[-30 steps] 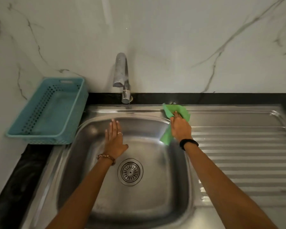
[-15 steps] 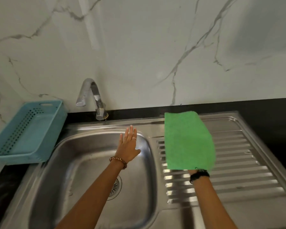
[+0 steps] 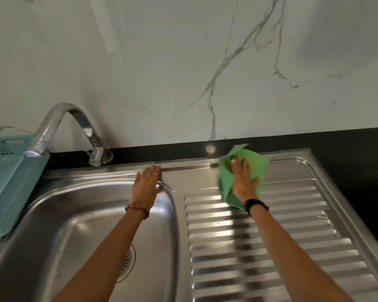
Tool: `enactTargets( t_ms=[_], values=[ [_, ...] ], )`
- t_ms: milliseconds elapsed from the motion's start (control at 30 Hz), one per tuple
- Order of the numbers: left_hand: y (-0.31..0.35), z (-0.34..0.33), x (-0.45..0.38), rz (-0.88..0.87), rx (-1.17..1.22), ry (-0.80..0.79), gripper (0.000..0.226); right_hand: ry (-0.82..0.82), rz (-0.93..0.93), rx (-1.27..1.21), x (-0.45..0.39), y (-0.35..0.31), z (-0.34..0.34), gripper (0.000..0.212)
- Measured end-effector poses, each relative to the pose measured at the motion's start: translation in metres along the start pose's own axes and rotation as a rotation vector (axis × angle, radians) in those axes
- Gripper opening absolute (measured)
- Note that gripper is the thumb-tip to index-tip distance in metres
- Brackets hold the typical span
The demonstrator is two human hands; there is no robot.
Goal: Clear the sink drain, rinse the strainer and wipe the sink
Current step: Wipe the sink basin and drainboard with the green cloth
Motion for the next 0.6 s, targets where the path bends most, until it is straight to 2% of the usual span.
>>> enactTargets(
  t_ms=[67, 100, 133, 367, 500, 600],
  values=[
    [-0.003, 0.000, 0.000, 0.003, 0.030, 0.076, 0.071, 0.035, -0.078, 0.308, -0.004, -0.006, -0.026, 0.094],
    [-0.003, 0.001, -0.001, -0.007, 0.045, 0.098, 0.070, 0.046, -0.063, 0.379, -0.005, -0.016, -0.040, 0.106],
    [-0.003, 0.002, -0.003, -0.018, 0.051, 0.125, 0.069, 0.078, -0.033, 0.399, -0.006, -0.024, -0.052, 0.109],
    [-0.008, 0.011, -0.010, -0.030, 0.067, 0.224, 0.065, 0.097, 0.248, 0.466, 0.005, -0.097, -0.120, 0.067],
    [-0.011, 0.013, -0.008, -0.018, 0.059, 0.272, 0.058, -0.050, 0.476, 0.586, 0.015, -0.129, -0.155, 0.059],
    [-0.013, 0.014, -0.007, -0.023, 0.046, 0.284, 0.055, -0.123, 0.570, 0.592, 0.021, -0.130, -0.156, 0.055]
  ],
)
Point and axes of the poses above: each hand's wrist, its own x-axis away from the middle knuckle, its own z-axis out of the back of the hand, y = z × x, the point moved 7 cm from there along -x, towards the middle knuckle, and after that the axes turned 12 degrees about -y, right-handed, at the moved point
